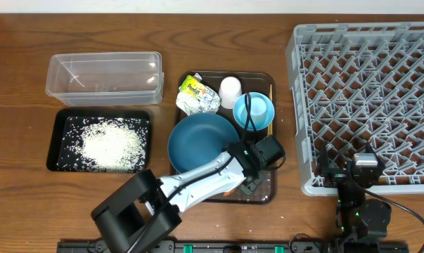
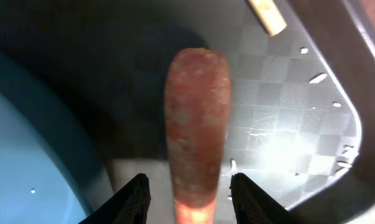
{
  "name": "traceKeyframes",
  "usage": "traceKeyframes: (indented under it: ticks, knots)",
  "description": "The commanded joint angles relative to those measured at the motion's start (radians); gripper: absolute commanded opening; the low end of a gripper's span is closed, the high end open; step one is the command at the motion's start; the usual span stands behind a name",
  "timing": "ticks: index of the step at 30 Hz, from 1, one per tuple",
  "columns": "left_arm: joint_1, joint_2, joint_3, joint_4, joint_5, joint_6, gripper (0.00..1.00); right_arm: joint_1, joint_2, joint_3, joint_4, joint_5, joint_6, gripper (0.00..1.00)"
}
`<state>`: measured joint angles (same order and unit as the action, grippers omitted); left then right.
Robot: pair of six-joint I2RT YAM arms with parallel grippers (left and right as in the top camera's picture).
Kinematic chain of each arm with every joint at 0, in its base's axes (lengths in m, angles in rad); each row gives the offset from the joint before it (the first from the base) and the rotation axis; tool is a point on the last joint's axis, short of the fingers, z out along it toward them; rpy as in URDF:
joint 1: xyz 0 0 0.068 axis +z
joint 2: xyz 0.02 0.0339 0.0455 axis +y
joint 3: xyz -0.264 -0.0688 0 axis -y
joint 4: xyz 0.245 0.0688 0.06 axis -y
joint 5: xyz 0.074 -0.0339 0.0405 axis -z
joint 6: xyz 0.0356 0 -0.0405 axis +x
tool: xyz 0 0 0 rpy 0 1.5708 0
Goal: Sort waste into correct bins and load items into the dishwasher rack
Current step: 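Carry the carrot left and lower it onto the rice on the black tray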
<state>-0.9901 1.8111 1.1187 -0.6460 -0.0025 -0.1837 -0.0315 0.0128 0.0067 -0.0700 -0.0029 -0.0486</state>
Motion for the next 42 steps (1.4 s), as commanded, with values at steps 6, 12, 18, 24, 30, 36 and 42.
traceKeyframes:
  ticks: [6, 12, 18, 24, 30, 36, 42]
  knots:
    - [0.005, 0.065, -0.003, 0.004, 0.026, -0.032, 0.45, 0.018, -0.005, -0.002, -0.005, 0.010, -0.013, 0.99]
    - [0.005, 0.065, -0.002, 0.016, 0.055, -0.040, 0.44, 0.018, -0.005, -0.002, -0.005, 0.010, -0.013, 0.99]
    - [0.005, 0.058, 0.001, -0.004, 0.070, -0.049, 0.29, 0.018, -0.005, -0.001, -0.005, 0.010, -0.013, 0.99]
    - [0.005, -0.016, 0.018, -0.035, 0.071, -0.078, 0.27, 0.018, -0.005, -0.002, -0.005, 0.010, -0.013, 0.99]
    - [0.010, -0.153, 0.020, -0.056, 0.072, -0.092, 0.27, 0.018, -0.005, -0.002, -0.005, 0.010, -0.013, 0.99]
    - [0.112, -0.341, 0.020, -0.089, 0.059, -0.107, 0.26, 0.018, -0.005, -0.002, -0.005, 0.010, -0.013, 0.99]
    - [0.366, -0.482, 0.020, -0.151, 0.058, -0.120, 0.26, 0.018, -0.005, -0.002, -0.005, 0.010, -0.013, 0.99]
